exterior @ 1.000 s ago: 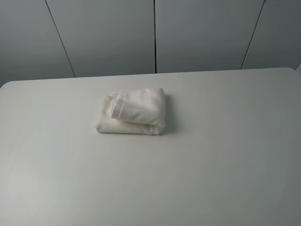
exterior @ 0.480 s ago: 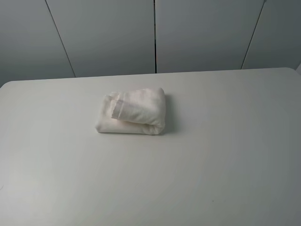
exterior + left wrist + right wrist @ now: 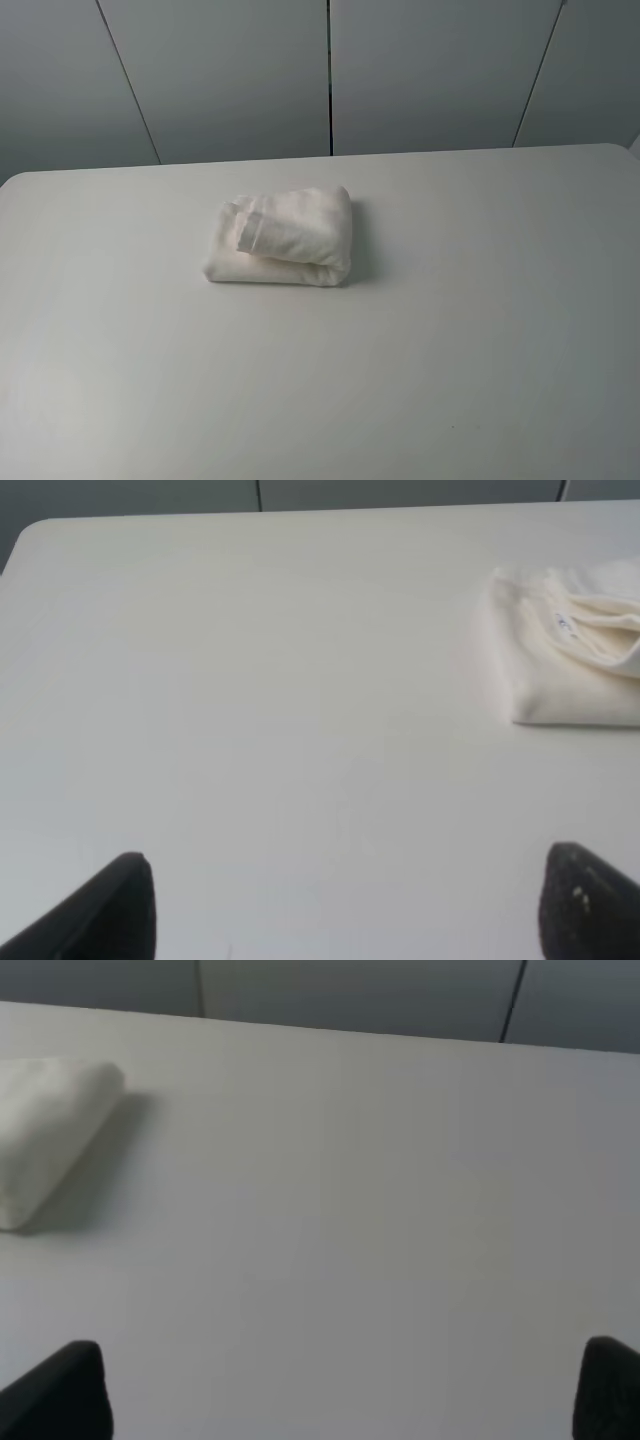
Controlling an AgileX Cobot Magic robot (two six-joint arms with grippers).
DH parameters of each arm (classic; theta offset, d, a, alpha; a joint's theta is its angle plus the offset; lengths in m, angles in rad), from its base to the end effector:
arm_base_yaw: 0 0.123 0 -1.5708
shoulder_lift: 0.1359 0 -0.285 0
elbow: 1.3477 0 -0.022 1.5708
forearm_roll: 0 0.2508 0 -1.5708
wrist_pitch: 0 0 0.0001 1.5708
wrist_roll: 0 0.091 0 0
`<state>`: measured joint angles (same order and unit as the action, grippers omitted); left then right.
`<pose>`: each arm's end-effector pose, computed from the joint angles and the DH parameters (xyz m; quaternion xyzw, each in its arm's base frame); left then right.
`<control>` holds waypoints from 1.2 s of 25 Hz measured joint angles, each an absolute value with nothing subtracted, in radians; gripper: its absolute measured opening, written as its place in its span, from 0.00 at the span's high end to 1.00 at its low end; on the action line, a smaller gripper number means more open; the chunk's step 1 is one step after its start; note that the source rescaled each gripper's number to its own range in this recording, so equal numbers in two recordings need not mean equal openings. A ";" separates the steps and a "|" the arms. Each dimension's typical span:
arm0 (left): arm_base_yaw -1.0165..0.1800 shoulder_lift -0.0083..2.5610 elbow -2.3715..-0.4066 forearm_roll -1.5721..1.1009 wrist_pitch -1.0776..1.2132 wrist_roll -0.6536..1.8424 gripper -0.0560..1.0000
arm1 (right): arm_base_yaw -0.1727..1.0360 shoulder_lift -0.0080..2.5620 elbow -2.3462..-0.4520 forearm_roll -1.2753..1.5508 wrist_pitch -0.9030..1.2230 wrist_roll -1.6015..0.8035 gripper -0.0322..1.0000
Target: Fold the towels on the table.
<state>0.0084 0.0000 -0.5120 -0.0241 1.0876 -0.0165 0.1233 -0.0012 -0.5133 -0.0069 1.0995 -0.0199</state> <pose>-0.0074 -0.0020 0.2785 -0.0100 0.8570 -0.0141 0.5151 -0.0081 -0.0016 0.2778 -0.0613 0.8573 0.0230 0.5106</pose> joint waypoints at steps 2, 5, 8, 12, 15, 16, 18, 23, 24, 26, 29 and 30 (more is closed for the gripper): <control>0.008 0.000 -0.512 -0.024 1.088 -0.016 0.01 | 0.117 -0.001 -0.513 -0.007 1.099 -0.020 0.00; 0.008 0.000 -0.512 -0.023 1.088 -0.016 0.01 | 0.117 -0.001 -0.513 -0.007 1.099 -0.020 0.00; 0.008 0.000 -0.512 -0.023 1.088 -0.016 0.01 | 0.117 -0.001 -0.513 -0.007 1.099 -0.020 0.00; 0.008 0.000 -0.512 -0.023 1.088 -0.016 0.01 | 0.117 -0.001 -0.513 -0.007 1.099 -0.020 0.00; 0.008 0.000 -0.512 -0.023 1.088 -0.016 0.01 | 0.117 -0.001 -0.513 0.000 1.099 -0.016 0.00; 0.008 0.000 -0.512 -0.023 1.088 -0.016 0.01 | 0.117 -0.001 -0.513 0.000 1.099 -0.014 0.00; 0.008 0.000 -0.512 -0.023 1.088 -0.016 0.01 | 0.117 -0.001 -0.513 0.015 1.099 -0.012 0.00; 0.008 0.000 -0.512 -0.023 1.088 -0.016 0.01 | 0.117 -0.001 -0.513 0.018 1.099 0.000 0.00; 0.008 0.000 -0.512 -0.023 1.088 -0.016 0.01 | 0.117 -0.001 -0.513 0.023 1.099 0.000 0.00; 0.008 0.000 -0.512 -0.022 1.088 -0.016 0.01 | 0.117 -0.001 -0.513 0.035 1.099 0.000 0.00; 0.008 0.000 -0.512 -0.022 1.088 -0.016 0.01 | 0.117 -0.001 -0.513 0.041 1.099 0.000 0.00; 0.008 0.000 -0.512 -0.022 1.088 -0.016 0.01 | 0.117 -0.001 -0.513 0.041 1.099 0.000 0.00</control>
<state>0.0084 0.0000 -0.5120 -0.0219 1.0876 -0.0165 0.1166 -0.0012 -0.5133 0.0413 1.0995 0.0000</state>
